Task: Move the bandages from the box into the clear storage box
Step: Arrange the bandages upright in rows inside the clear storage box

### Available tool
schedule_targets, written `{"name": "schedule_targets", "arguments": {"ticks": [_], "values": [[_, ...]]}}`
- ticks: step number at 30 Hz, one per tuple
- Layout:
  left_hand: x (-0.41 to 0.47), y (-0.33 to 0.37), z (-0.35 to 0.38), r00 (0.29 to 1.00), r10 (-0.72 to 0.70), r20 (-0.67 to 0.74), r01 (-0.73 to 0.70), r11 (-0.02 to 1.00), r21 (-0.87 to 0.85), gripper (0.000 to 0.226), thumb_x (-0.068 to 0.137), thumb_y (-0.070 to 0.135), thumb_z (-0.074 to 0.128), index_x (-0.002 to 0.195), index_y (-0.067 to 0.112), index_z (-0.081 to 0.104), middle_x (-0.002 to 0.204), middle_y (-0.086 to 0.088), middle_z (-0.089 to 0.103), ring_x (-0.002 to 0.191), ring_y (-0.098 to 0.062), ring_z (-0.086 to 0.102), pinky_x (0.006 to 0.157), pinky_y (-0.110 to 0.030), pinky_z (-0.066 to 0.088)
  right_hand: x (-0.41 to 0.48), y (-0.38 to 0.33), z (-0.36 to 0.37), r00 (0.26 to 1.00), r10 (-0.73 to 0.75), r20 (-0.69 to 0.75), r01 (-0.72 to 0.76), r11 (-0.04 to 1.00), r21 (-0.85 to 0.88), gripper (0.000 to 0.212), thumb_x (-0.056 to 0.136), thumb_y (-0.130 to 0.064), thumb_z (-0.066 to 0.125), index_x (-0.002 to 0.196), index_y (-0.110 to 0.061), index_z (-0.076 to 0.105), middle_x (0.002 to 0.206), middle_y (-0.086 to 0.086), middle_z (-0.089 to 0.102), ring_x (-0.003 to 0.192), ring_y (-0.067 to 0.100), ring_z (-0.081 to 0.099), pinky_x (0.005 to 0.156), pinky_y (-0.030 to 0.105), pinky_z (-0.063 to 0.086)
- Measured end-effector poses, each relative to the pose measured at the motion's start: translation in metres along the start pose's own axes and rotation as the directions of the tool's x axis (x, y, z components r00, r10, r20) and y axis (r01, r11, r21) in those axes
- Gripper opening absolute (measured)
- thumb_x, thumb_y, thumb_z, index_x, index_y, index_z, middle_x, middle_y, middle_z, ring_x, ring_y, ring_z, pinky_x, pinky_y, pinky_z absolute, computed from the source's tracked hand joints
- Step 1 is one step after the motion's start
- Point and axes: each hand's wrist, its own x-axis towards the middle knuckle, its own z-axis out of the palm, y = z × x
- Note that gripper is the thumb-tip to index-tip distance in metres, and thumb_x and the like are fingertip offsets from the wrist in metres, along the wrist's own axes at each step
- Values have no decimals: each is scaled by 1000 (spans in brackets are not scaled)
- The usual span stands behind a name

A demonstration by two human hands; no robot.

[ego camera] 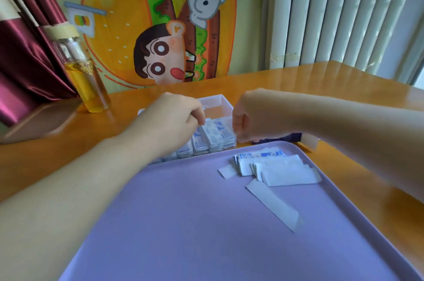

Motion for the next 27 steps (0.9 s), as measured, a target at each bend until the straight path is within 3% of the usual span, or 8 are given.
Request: {"name": "schedule_targets", "arguments": {"ticks": [2,4,6,8,12,17,22,27], "values": [[-30,14,11,980,115,165,-117,993,2,34,88,6,42,92,30,65,95,14,65,86,-6,58,76,-25,48,-23,5,16,981,32,190,-34,999,5,28,84,-31,65,109,-17,65,89,-5,63,74,13,52,60,21,40],[-47,32,28,935,183,303,-195,981,8,37,90,7,42,111,30,62,115,13,61,106,-6,54,91,-26,44,-35,16,30,956,72,285,-48,995,-90,40,86,-34,64,124,-21,57,111,-4,60,81,13,55,69,22,44],[-53,51,42,897,280,342,-284,958,-38,43,91,10,42,123,37,53,126,14,55,117,-10,50,96,-32,43,-40,30,45,959,85,269,-67,995,-75,48,85,-35,65,129,-21,52,121,0,58,103,19,56,89,29,45],[-60,71,53,857,347,380,-344,936,-77,44,93,15,44,126,44,45,131,15,53,119,-13,49,95,-33,43,-44,37,53,968,72,239,-73,997,-4,51,81,-35,69,128,-21,52,123,1,56,110,22,52,95,35,43],[-62,89,63,803,377,463,-434,901,19,29,97,26,43,123,33,55,128,10,55,118,-19,49,89,-37,45,-48,39,54,972,63,228,-87,991,98,51,79,-35,72,125,-20,55,117,0,57,103,19,53,89,31,45],[-70,83,53,810,369,456,-481,863,155,27,95,31,46,120,32,57,119,8,56,108,-21,52,87,-39,46,-49,39,56,967,59,249,-99,984,150,35,77,-40,72,105,-24,57,82,-10,51,80,13,51,68,24,44],[-88,63,42,868,242,434,-292,955,51,27,89,32,56,116,34,58,103,14,59,97,-8,53,85,-32,46,-52,33,60,980,36,194,-73,980,187,23,79,-38,69,74,-26,51,70,-10,51,62,7,44,53,18,33],[-105,40,38,867,48,496,42,985,-169,31,85,29,66,115,34,60,93,17,55,73,1,52,72,-14,45,-52,21,60,995,48,85,-71,953,294,15,85,-34,64,88,-22,56,73,-10,53,68,8,49,53,19,34]]}}
